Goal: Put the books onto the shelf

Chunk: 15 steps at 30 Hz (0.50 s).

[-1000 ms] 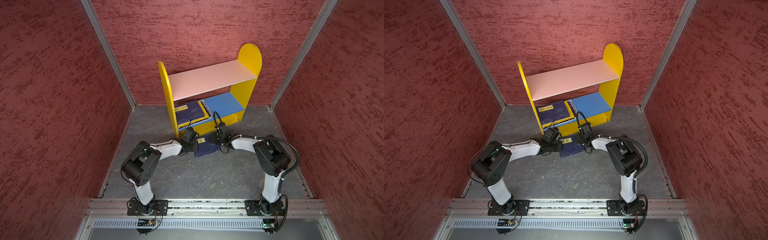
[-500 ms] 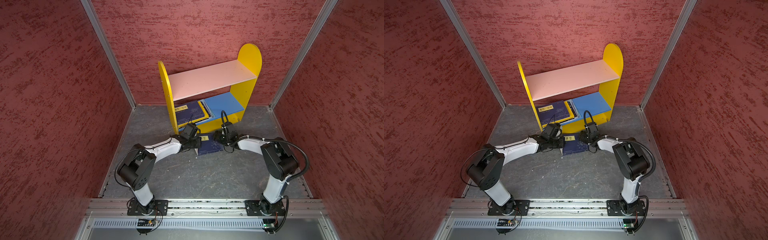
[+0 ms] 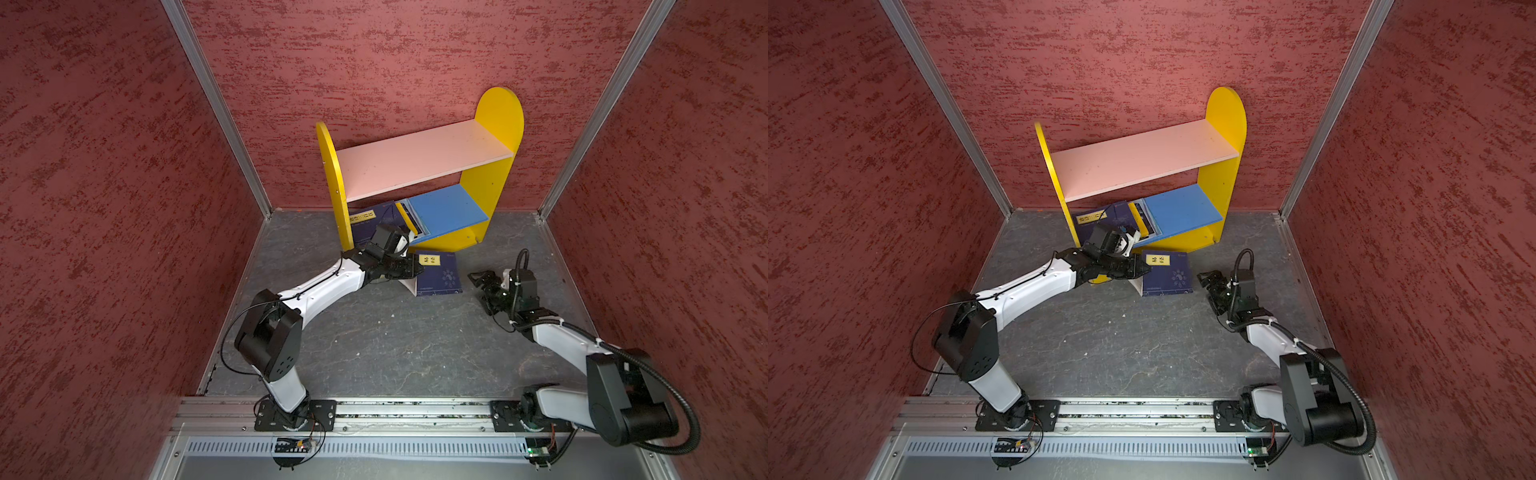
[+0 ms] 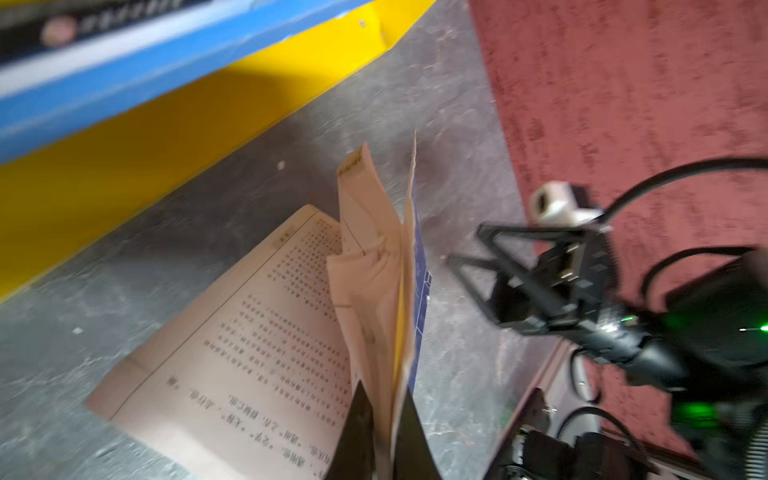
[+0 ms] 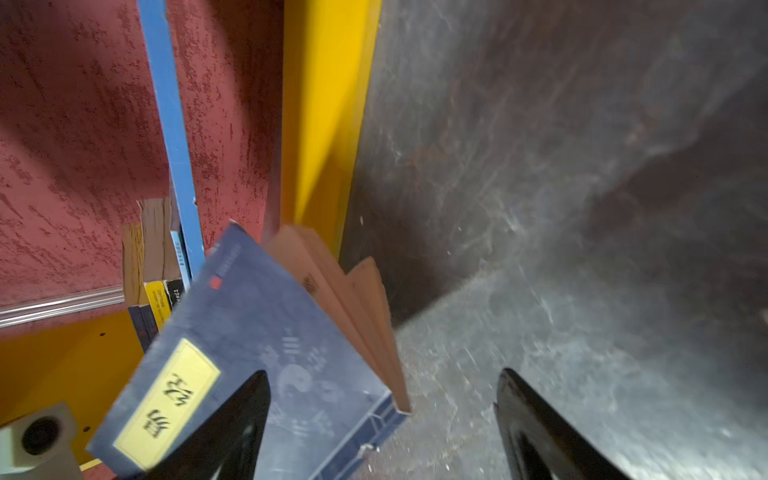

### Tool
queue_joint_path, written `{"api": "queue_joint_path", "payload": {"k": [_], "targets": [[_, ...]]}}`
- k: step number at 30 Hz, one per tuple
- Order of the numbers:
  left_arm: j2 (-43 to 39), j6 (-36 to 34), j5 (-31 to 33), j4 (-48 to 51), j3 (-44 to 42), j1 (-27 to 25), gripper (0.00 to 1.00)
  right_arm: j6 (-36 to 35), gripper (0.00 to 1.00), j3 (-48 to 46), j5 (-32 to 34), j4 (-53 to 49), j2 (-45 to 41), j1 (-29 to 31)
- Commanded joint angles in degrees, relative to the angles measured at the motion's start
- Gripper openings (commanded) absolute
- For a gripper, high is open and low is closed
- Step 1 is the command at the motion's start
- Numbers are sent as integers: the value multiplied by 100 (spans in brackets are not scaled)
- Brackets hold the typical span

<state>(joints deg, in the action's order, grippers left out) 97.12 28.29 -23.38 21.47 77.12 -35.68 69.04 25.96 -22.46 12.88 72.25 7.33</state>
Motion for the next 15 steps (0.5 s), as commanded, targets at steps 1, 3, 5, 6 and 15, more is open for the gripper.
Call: {"api": "queue_joint_path", "payload": {"k": [1, 3, 5, 6, 15], "targets": [[84, 53, -464, -60, 471, -8, 0, 989, 85, -395, -508, 1098, -199, -25], [189, 101, -579, -38, 676, 4, 0, 1516, 85, -794, -491, 2112, -212, -29], [258, 187, -679, -96, 780, 18, 0, 1765, 83, -965, -411, 2690, -172, -25], [270, 247, -707, -152, 791, 17, 0, 1811, 82, -963, -393, 2821, -142, -16], [291, 571, -909, -548, 752, 69, 0, 2422, 82, -926, -492, 4760, 360, -16]]}}
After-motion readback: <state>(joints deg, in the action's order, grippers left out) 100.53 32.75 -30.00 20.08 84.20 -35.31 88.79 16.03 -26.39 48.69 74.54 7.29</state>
